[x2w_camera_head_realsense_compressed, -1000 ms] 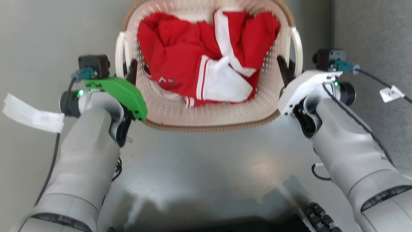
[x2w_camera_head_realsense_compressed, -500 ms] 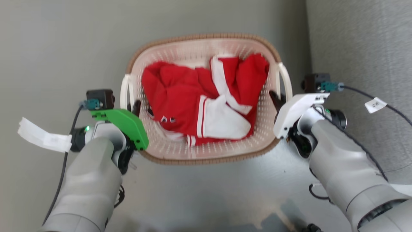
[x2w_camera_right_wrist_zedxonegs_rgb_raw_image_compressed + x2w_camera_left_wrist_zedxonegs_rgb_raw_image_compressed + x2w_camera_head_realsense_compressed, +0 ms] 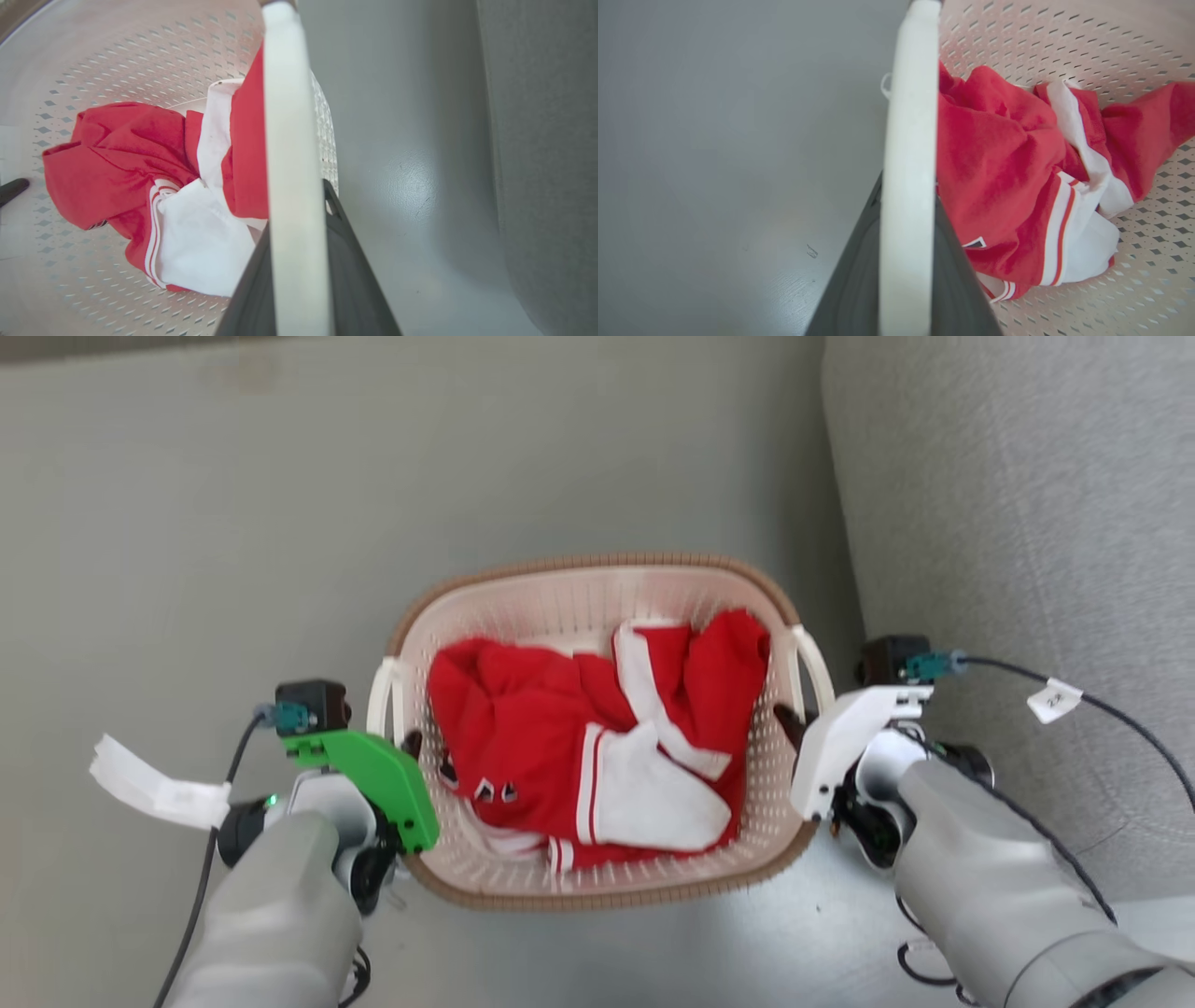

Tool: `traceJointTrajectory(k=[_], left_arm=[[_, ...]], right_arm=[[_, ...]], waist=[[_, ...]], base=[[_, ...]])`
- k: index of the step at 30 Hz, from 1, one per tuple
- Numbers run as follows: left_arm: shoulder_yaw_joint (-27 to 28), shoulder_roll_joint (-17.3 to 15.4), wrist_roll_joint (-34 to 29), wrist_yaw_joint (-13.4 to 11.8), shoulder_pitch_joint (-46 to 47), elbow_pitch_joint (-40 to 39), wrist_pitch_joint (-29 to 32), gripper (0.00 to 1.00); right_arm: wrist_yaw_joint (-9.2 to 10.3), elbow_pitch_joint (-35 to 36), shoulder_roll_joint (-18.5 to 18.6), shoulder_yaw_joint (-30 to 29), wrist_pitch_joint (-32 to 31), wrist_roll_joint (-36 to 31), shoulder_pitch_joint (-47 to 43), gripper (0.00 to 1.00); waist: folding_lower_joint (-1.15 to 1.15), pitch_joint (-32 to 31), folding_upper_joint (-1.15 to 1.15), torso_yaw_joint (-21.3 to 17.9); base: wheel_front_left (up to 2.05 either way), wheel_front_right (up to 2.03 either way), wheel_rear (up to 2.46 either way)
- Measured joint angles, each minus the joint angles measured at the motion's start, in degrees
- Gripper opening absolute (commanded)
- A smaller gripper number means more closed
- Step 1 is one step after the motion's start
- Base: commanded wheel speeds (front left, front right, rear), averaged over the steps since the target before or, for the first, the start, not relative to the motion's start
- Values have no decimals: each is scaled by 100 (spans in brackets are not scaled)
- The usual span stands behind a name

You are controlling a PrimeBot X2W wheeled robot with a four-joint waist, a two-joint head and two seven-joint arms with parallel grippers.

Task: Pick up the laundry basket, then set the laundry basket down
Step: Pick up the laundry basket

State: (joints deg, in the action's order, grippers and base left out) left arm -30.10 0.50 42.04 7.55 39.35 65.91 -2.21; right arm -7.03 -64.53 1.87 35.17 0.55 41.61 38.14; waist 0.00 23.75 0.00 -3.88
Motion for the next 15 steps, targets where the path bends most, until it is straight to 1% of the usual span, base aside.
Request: traceJointTrajectory(k=[11, 15], left_arm=[[-216, -1, 319, 0, -518, 11, 346, 0], [-275, 0, 417, 0, -771, 24, 425, 0]], right_arm=[[4, -79, -2, 234, -320, 157, -466, 0], [4, -100, -11, 287, -396, 307, -692, 0]], waist=[[0, -811, 0, -36], [0, -1106, 0, -44]], base=[[0, 0, 0], [0, 0, 0]])
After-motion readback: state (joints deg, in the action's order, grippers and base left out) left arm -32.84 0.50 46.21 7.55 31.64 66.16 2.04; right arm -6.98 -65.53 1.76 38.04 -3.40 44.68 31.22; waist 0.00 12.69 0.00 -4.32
